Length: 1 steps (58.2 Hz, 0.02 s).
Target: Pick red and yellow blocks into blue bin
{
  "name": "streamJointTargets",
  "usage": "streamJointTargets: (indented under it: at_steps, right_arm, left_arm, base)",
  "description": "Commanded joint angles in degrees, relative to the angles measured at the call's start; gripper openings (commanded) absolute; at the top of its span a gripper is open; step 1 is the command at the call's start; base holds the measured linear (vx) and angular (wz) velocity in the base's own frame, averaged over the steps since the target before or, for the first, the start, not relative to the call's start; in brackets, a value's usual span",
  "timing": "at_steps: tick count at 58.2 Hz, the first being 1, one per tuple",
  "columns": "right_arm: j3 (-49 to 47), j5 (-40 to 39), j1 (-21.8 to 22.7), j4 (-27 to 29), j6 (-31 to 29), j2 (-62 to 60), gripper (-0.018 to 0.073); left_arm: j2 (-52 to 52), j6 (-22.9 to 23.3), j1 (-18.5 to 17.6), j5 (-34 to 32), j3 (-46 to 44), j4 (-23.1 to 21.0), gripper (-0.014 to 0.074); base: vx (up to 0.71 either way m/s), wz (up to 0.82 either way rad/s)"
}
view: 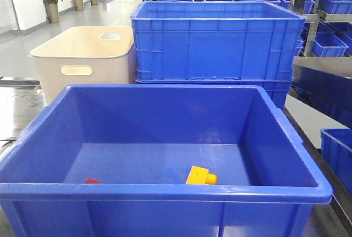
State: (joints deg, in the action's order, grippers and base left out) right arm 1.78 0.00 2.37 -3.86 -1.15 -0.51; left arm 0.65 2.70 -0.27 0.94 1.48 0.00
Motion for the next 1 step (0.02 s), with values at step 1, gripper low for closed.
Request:
streamJointTargets:
  at_steps: [1]
  right_arm:
    - [0.4, -4.6, 0.2, -0.2, -0.4, -0.7, -0.0010]
  left_arm:
    - [1.0, 0.5, 0.1, -4.9, -1.0, -0.7, 0.0006]
  base:
    - [0.00, 0.00]
